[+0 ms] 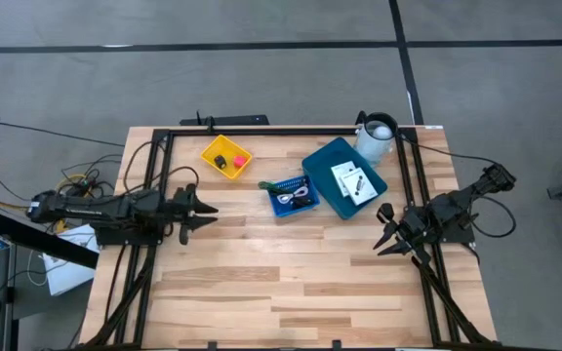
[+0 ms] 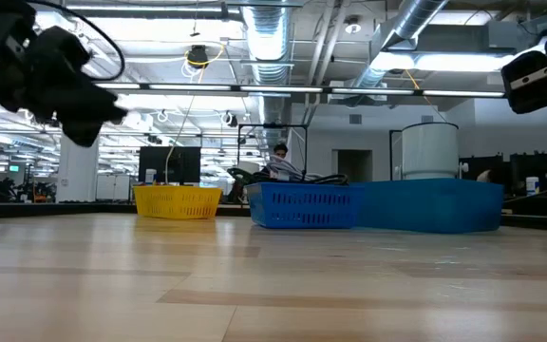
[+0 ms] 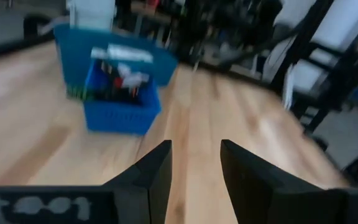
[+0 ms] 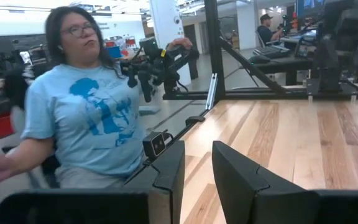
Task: Pick and place items into bin
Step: Return to Home Position
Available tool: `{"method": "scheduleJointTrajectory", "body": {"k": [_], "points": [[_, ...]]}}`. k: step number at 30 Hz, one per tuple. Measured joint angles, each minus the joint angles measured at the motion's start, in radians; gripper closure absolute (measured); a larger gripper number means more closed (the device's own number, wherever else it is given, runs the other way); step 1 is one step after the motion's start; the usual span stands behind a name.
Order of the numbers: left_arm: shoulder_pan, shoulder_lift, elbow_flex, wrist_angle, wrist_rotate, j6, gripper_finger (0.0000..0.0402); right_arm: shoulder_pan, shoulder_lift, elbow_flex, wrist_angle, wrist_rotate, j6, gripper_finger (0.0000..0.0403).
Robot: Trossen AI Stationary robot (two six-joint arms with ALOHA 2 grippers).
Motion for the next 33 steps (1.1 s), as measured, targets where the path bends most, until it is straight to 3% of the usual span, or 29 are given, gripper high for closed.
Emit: {"method": "scheduleJointTrajectory", "body": {"k": [8,33], "points": [[0.000,-0.191,0.000,-0.002,0.000,-0.002,0.0276,0.000,0.000,0.000,0.000,0.000,0.000,0.0328],[0.003,-0.191,0.001,-0.003,0.000,-0.002,0.0276,0.000,0.000,-0.001,0.000,-0.001,0.000,0.0328]]}}
